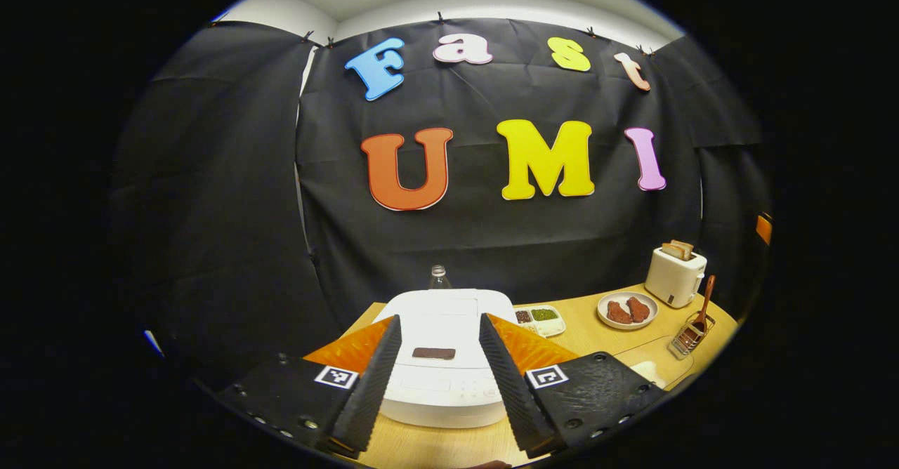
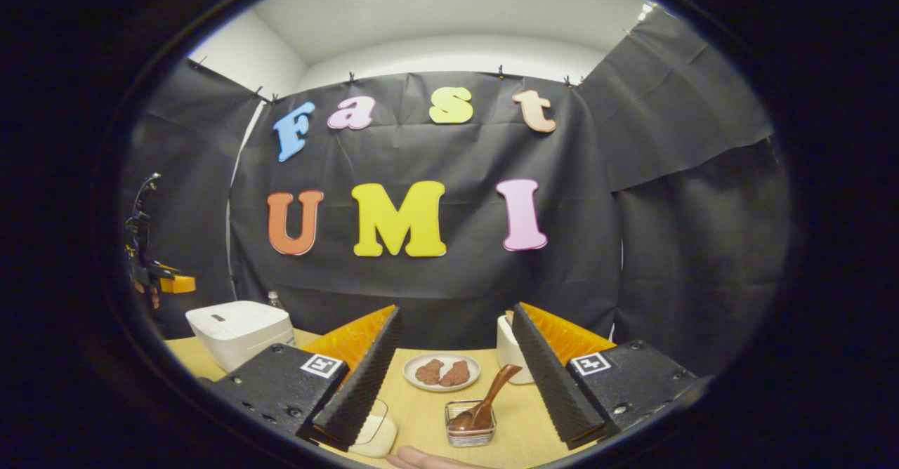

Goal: Close the left gripper, press the button to open the rice cooker; take a wooden spoon from the chopstick holder with the right hand, scoop a spoonful of rice and pour it into the rice cooker, then put the wooden spoon back into the chopstick holder.

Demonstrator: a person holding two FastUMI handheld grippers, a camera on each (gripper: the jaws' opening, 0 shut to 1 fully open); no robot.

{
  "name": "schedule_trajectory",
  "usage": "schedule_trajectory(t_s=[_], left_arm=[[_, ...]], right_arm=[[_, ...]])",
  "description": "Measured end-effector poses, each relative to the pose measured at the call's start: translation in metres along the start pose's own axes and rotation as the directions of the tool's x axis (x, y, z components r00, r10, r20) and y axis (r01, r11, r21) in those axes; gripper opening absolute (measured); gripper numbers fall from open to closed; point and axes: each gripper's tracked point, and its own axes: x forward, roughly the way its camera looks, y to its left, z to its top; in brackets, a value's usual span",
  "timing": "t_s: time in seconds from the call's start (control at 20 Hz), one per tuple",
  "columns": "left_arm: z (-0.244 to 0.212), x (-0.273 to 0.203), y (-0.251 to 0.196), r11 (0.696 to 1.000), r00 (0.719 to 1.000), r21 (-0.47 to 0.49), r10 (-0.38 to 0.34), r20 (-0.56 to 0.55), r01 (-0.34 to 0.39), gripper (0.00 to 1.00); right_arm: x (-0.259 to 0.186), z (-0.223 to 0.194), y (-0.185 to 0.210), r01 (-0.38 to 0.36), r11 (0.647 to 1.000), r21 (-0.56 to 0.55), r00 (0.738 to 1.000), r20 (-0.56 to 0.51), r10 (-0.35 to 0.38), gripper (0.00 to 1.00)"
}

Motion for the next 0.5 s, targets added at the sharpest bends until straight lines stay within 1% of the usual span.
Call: schedule_trajectory(t_s=[0.05, 0.1, 0.15, 0.2, 0.25, 0.3, 0.35, 0.4, 0.5], left_arm=[[-0.004, 0.006, 0.001, 1.0, 1.0, -0.006, 0.001, -0.013, -0.001, 0.61], [-0.011, 0.011, -0.003, 1.0, 0.999, -0.017, -0.016, -0.043, 0.015, 0.55], [-0.017, 0.018, -0.006, 0.999, 0.997, -0.026, -0.024, -0.07, 0.022, 0.47], [-0.024, 0.022, -0.006, 0.999, 0.995, -0.035, -0.025, -0.098, 0.021, 0.38], [-0.028, 0.025, -0.006, 0.999, 0.993, -0.037, -0.027, -0.115, 0.023, 0.17], [-0.032, 0.028, -0.009, 0.999, 0.991, -0.032, -0.038, -0.13, 0.034, 0.09], [-0.033, 0.032, -0.009, 0.999, 0.99, -0.027, -0.039, -0.138, 0.036, 0.06], [-0.036, 0.036, -0.006, 0.999, 0.988, -0.023, -0.031, -0.151, 0.028, 0.06], [-0.045, 0.042, -0.005, 0.999, 0.982, -0.022, -0.029, -0.187, 0.026, 0.1]], right_arm=[[0.003, -0.004, -0.004, 0.0, 1.0, 0.01, 1.0, -0.003, 0.0, 0.96], [0.006, -0.01, -0.009, 0.003, 1.0, 0.02, 1.0, -0.011, -0.003, 1.0], [0.007, -0.015, -0.012, 0.005, 1.0, 0.03, 1.0, -0.02, -0.005, 0.96], [0.01, -0.021, -0.015, 0.008, 0.999, 0.038, 0.999, -0.032, -0.006, 0.96], [0.012, -0.028, -0.02, 0.013, 0.999, 0.045, 0.999, -0.047, -0.011, 0.96], [0.013, -0.034, -0.024, 0.016, 0.999, 0.048, 0.998, -0.058, -0.013, 0.96], [0.015, -0.038, -0.028, 0.015, 0.999, 0.046, 0.998, -0.068, -0.012, 1.0], [0.018, -0.041, -0.032, 0.013, 0.999, 0.034, 0.997, -0.071, -0.011, 1.0], [0.022, -0.044, -0.045, 0.024, 1.0, 0.012, 0.997, -0.07, -0.023, 1.0]])
